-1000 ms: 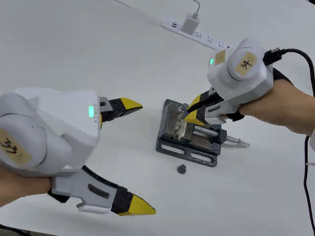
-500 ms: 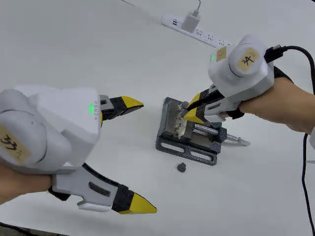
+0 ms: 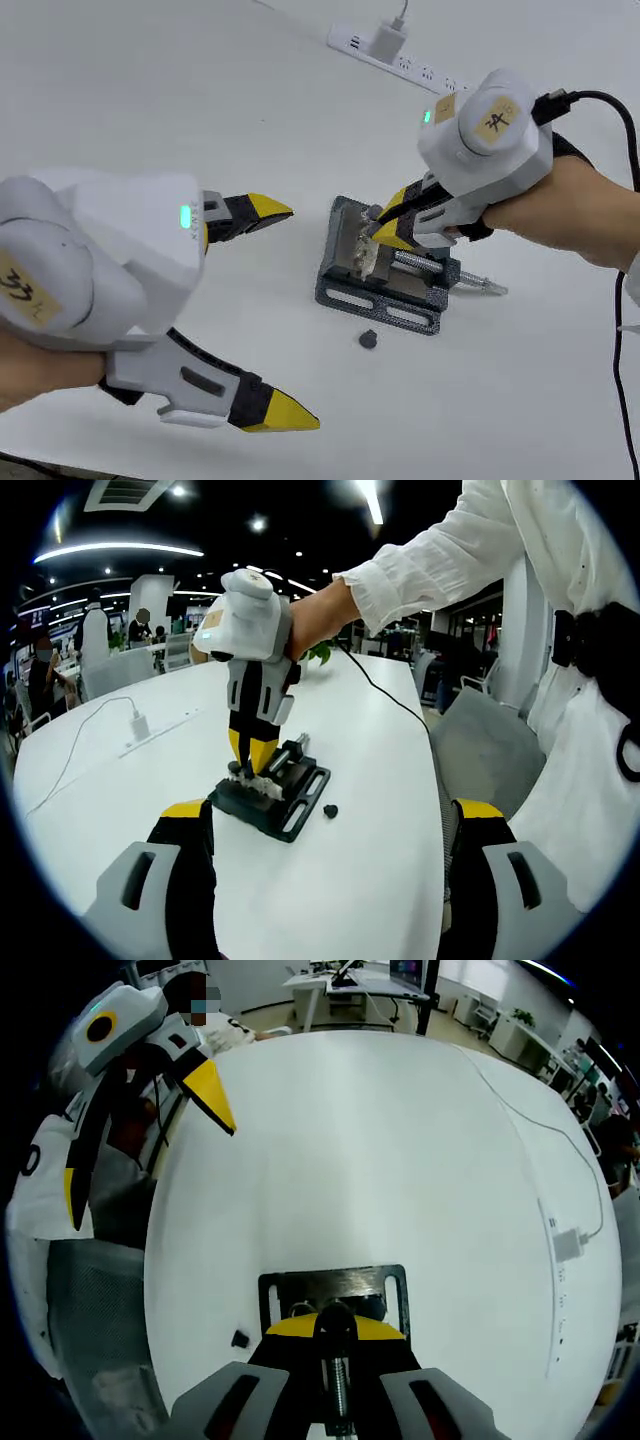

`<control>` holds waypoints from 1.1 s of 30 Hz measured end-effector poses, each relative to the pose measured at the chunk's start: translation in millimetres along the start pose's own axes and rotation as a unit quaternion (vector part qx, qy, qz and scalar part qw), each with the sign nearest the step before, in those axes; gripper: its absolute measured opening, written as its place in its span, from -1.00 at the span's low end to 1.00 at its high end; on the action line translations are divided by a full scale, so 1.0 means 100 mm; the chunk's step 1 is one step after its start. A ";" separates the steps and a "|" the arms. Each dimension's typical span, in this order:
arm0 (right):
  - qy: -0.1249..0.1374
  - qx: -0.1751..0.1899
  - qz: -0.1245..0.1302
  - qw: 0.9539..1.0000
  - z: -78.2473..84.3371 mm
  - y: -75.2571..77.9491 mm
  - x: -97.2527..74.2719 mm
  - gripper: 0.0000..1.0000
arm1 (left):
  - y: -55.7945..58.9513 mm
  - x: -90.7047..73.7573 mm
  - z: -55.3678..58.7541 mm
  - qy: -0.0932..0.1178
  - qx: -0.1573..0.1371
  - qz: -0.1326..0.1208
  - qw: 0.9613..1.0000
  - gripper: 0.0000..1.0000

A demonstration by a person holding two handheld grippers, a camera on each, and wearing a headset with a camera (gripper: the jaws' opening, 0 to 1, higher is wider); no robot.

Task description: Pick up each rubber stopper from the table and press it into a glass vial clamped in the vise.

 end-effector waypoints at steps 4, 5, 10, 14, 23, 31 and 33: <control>-0.010 0.000 0.000 1.000 -0.01 0.02 0.01 -0.90 | 0.00 0.01 -0.01 0.001 -0.002 0.000 1.000 0.96; -0.016 -0.004 0.000 1.000 -0.02 0.01 0.01 -0.90 | 0.00 0.01 -0.01 0.000 -0.002 0.000 1.000 0.95; -0.021 -0.014 0.004 1.000 -0.01 0.00 0.00 -0.89 | 0.00 0.03 -0.03 0.002 -0.001 0.002 1.000 0.95; -0.017 -0.020 0.005 1.000 0.01 0.02 -0.01 -0.87 | 0.00 0.03 -0.04 0.001 0.001 0.002 1.000 0.94; -0.009 -0.019 0.004 1.000 0.01 0.01 -0.01 -0.83 | 0.00 0.00 -0.02 0.000 -0.002 -0.001 1.000 0.92; 0.003 -0.018 0.011 1.000 -0.01 -0.02 -0.06 -0.86 | 0.00 0.00 -0.03 0.001 -0.002 -0.001 1.000 0.91; 0.015 -0.014 0.014 1.000 -0.02 -0.03 -0.11 -0.86 | 0.01 0.00 -0.03 0.001 -0.003 -0.001 1.000 0.91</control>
Point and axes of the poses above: the centre of the closed fingertips' face, and the gripper's own axes: x roughly forward along the fingers, y roughly to its right, z roughly out of its underside, the point moved 6 cm from there along -x, roughly backward along the fingers, and after that the axes turned 8 degrees about -z, right-handed, at the moved point
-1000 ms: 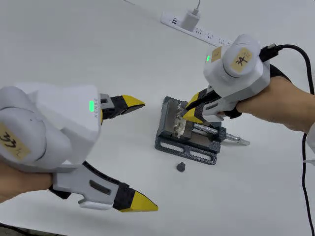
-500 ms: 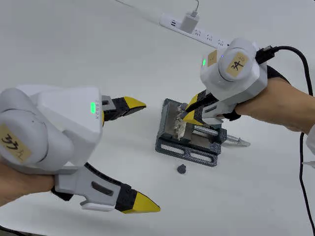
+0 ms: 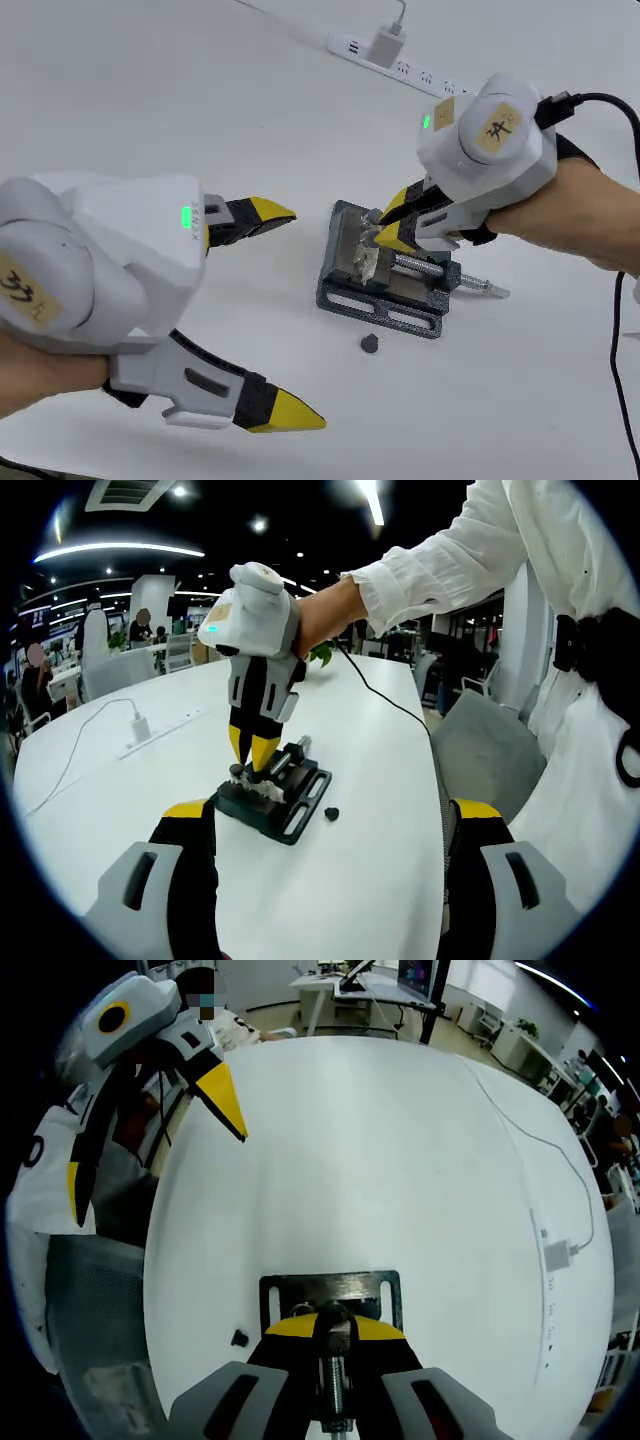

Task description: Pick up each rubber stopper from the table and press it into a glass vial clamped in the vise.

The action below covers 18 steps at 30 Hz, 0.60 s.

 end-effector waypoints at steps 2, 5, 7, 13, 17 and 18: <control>0.006 0.003 0.004 1.000 0.01 0.04 -0.01 -0.87 | 0.00 0.00 0.00 0.000 0.001 0.001 1.000 0.91; 0.012 0.009 0.006 1.000 0.04 0.06 -0.03 -0.89 | 0.00 0.01 -0.01 0.003 0.000 0.001 1.000 0.91; 0.010 0.008 0.005 1.000 0.05 0.07 -0.02 -0.91 | 0.00 0.01 -0.01 0.003 -0.002 0.000 1.000 0.91; 0.014 0.006 -0.002 1.000 0.03 0.01 -0.02 -1.00 | 0.00 0.01 0.00 0.002 -0.004 0.001 1.000 0.90; 0.013 0.006 -0.006 1.000 0.05 0.00 0.01 -1.00 | 0.00 0.01 0.00 0.002 -0.005 0.002 1.000 0.90; 0.013 0.006 -0.006 1.000 0.05 0.00 0.01 -1.00 | 0.00 0.01 0.00 0.001 -0.005 0.002 1.000 0.90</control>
Point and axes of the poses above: the centre of the closed fingertips' face, and the gripper's own axes: x roughly forward along the fingers, y roughly to its right, z roughly out of its underside, the point moved 6 cm from there along -x, roughly backward along the fingers, and after that the axes turned 8 degrees about -z, right-handed, at the moved point
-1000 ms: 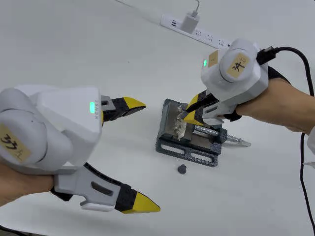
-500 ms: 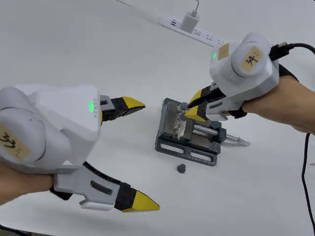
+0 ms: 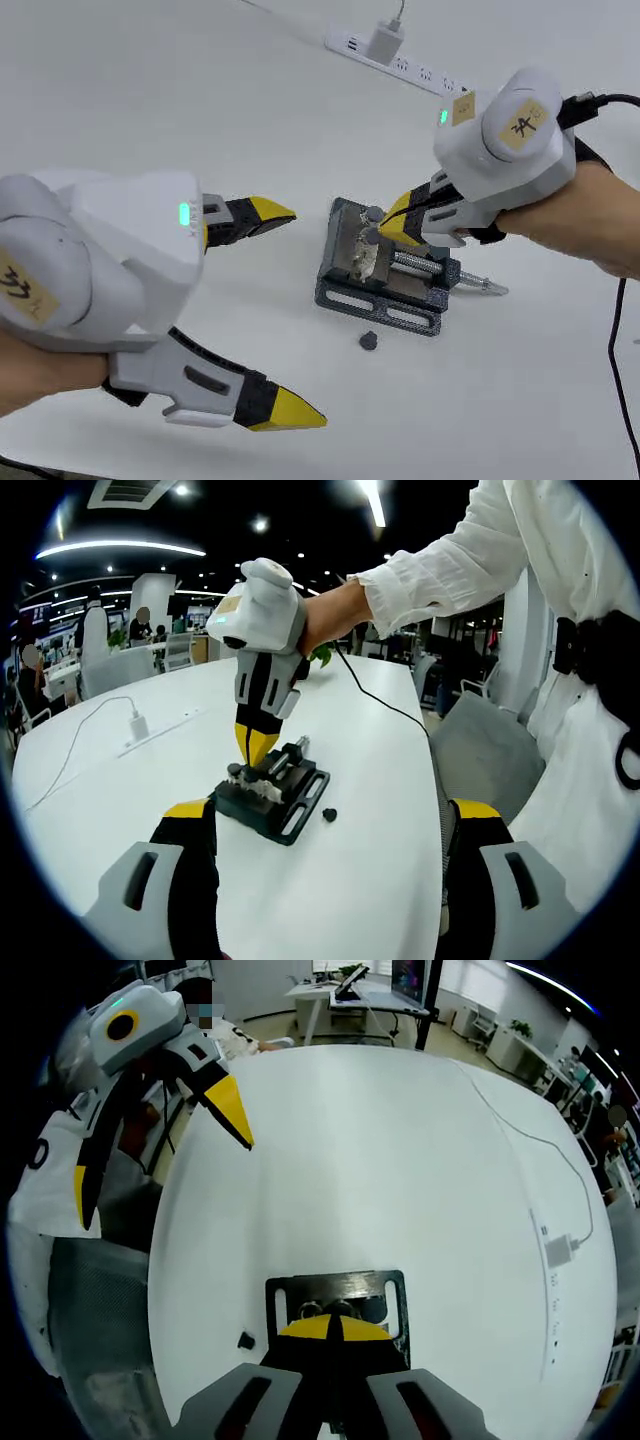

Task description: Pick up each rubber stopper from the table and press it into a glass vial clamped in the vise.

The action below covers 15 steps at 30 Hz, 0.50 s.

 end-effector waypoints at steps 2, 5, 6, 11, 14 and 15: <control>0.001 0.000 -0.001 1.000 -0.01 -0.02 0.00 -1.00 | 0.00 0.00 0.00 0.000 -0.001 0.000 1.000 0.89; 0.001 0.001 0.001 1.000 0.00 -0.01 0.02 -1.00 | 0.01 0.00 0.00 0.000 -0.001 0.001 1.000 0.89; 0.001 0.001 0.002 1.000 0.00 -0.01 0.02 -1.00 | 0.01 0.00 0.00 0.000 0.000 0.002 1.000 0.89; 0.002 0.000 0.007 1.000 0.01 0.01 0.02 -1.00 | 0.00 0.00 0.00 0.001 -0.002 0.001 1.000 0.89; 0.004 0.000 0.010 1.000 0.02 0.01 0.03 -0.98 | 0.01 0.00 0.01 0.000 -0.003 0.003 1.000 0.88; 0.004 -0.001 0.012 1.000 0.02 0.01 0.03 -0.99 | 0.01 0.00 0.01 0.000 -0.003 0.003 1.000 0.87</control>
Point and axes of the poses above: the centre of the closed fingertips' face, and the gripper's own axes: x roughly forward along the fingers, y roughly to its right, z roughly out of its underside, the point moved 6 cm from there along -x, roughly backward along the fingers, and after that the axes turned 8 degrees about -z, right-handed, at the moved point
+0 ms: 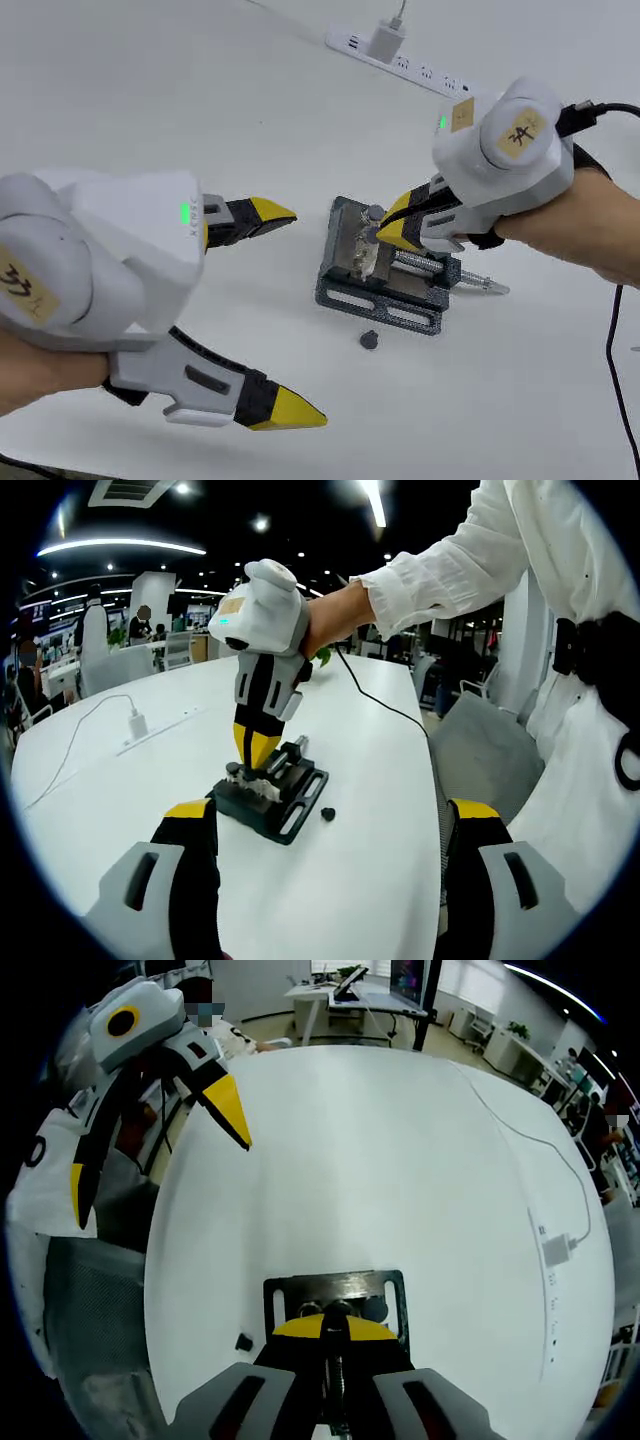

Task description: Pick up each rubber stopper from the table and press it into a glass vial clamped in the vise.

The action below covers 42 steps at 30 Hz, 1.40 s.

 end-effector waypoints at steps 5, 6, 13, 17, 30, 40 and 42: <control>0.002 -0.001 -0.001 1.000 -0.02 -0.07 0.00 -0.98 | 0.00 0.01 0.00 0.000 0.001 0.000 1.000 0.87; 0.001 -0.001 0.000 1.000 -0.02 -0.07 0.00 -0.98 | 0.00 0.01 0.01 0.000 0.000 0.001 1.000 0.87; 0.004 0.000 0.003 1.000 -0.01 -0.07 0.00 -0.98 | 0.01 0.01 0.01 -0.001 -0.001 0.002 1.000 0.87; 0.004 0.000 0.003 1.000 -0.01 -0.08 0.01 -0.97 | 0.01 0.02 0.01 -0.001 0.000 0.003 1.000 0.86; 0.006 0.002 0.007 1.000 0.01 -0.06 0.03 -0.92 | 0.02 0.02 0.01 -0.001 -0.003 0.005 1.000 0.85; 0.007 0.000 0.009 1.000 0.01 -0.06 0.03 -0.92 | 0.02 0.02 0.02 0.000 -0.004 0.006 1.000 0.84; 0.007 -0.001 0.009 1.000 0.01 -0.06 0.03 -0.91 | 0.02 0.02 0.02 -0.001 -0.004 0.006 1.000 0.84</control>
Point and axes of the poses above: the centre of the closed fingertips' face, and the gripper's own axes: x roughly forward along the fingers, y roughly to its right, z roughly out of its underside, the point moved 6 cm from there along -x, roughly backward along the fingers, and after that the axes turned 8 degrees about -z, right-handed, at the moved point
